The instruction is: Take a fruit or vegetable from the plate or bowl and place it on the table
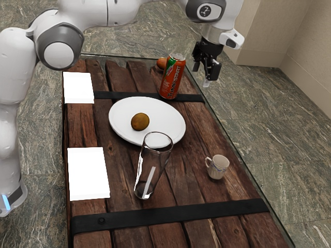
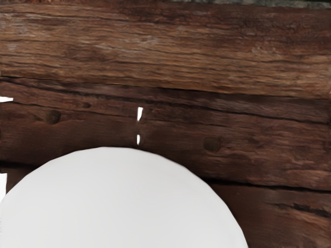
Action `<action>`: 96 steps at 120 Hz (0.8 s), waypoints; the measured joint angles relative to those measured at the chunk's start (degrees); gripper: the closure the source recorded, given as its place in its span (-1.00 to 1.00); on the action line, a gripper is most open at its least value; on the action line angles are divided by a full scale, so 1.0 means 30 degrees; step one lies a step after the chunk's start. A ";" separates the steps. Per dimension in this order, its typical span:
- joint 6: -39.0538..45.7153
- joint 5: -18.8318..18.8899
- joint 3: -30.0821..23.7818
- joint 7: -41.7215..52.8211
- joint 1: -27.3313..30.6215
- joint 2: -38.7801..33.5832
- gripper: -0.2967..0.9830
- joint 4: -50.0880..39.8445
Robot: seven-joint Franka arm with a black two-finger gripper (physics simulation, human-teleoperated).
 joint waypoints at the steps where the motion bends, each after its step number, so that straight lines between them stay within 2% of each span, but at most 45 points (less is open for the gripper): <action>1: 0.0001 0.0000 0.0004 0.0019 -0.0002 0.0001 -0.54 0.0000; 19: 0.0018 -0.0110 0.0058 0.0300 -0.0001 -0.0040 -0.54 -0.0007; 30: -0.0031 -0.0926 0.1032 0.0405 0.0058 -0.0414 -0.54 -0.0107; 45: -0.0656 -0.1750 0.0726 -0.0534 -0.0032 -0.0827 -0.54 -0.0736; 51: -0.0985 -0.2112 0.0645 -0.1535 -0.0083 -0.2685 -0.54 -0.3101; 62: -0.0258 -0.2656 0.1136 -0.3429 -0.0337 -0.8067 -0.54 -1.0881; 74: 0.0921 -0.3015 0.1293 -0.5510 -0.0009 -1.1747 -0.54 -1.6053; 85: 0.2873 -0.3060 0.1367 -0.7198 0.0067 -1.2785 -0.54 -1.8651; 96: 0.4439 -0.2568 0.1255 -0.8753 0.0079 -1.0072 -0.54 -1.6581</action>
